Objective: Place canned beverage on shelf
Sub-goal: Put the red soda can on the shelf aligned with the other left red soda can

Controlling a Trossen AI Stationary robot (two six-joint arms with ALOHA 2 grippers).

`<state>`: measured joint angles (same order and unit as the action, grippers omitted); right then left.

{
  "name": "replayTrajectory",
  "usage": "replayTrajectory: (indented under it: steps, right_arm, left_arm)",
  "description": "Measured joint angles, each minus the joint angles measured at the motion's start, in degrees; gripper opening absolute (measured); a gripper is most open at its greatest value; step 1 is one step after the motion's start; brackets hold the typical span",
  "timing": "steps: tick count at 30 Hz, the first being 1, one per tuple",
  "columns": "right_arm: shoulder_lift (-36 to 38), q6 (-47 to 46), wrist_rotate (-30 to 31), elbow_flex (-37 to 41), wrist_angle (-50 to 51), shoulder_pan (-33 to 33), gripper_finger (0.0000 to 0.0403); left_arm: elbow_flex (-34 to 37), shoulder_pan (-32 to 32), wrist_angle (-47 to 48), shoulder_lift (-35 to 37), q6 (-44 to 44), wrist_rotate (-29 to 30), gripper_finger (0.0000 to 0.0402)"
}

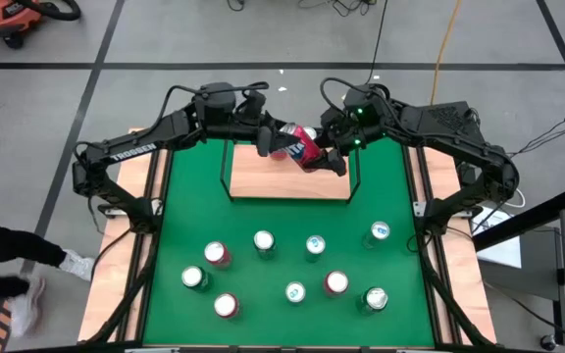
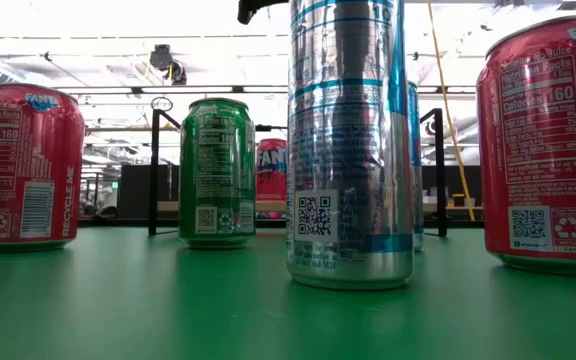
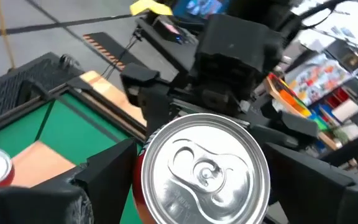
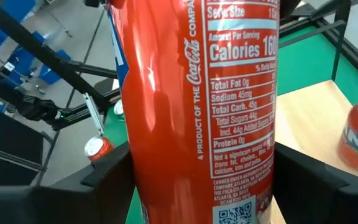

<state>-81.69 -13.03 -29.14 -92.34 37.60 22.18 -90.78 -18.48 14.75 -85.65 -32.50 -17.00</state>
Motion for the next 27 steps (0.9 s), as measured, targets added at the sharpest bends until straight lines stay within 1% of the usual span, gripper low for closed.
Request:
replayTrajectory:
  steps: [5, 9, 13, 16, 19, 27]
  right_arm:
    - [0.1, -1.2, -4.0, -0.1, -0.4, 0.7, 0.0294]
    - [0.1, -1.7, -5.4, 0.0, 0.2, 0.7, 0.0294]
    - [0.0, -2.3, -7.6, 0.0, 0.3, 1.5, 0.0294]
    - [0.0, -2.9, -8.8, 0.0, 0.0, 2.0, 0.0294]
    - [0.0, -3.1, -10.1, 0.0, 0.0, 2.5, 0.0294]
    - [0.0, -3.1, -13.1, 0.0, -0.1, 4.5, 0.0294]
  left_arm:
    - [0.0, 0.0, -2.5, 0.3, 1.4, -1.1, 0.0341]
    - [-0.1, 0.0, -4.5, 0.8, 1.4, -1.5, 0.0343]
    - [-0.1, -0.2, -4.9, 1.4, 1.5, -1.5, 0.0367]
    - [-0.1, -0.4, -7.0, 1.9, 1.5, -1.4, 0.0388]
    - [0.0, -1.0, -7.1, 3.4, 1.8, -1.4, 0.0396]
    - [-0.1, -2.7, -1.6, 8.0, 7.3, -1.2, 0.0391]
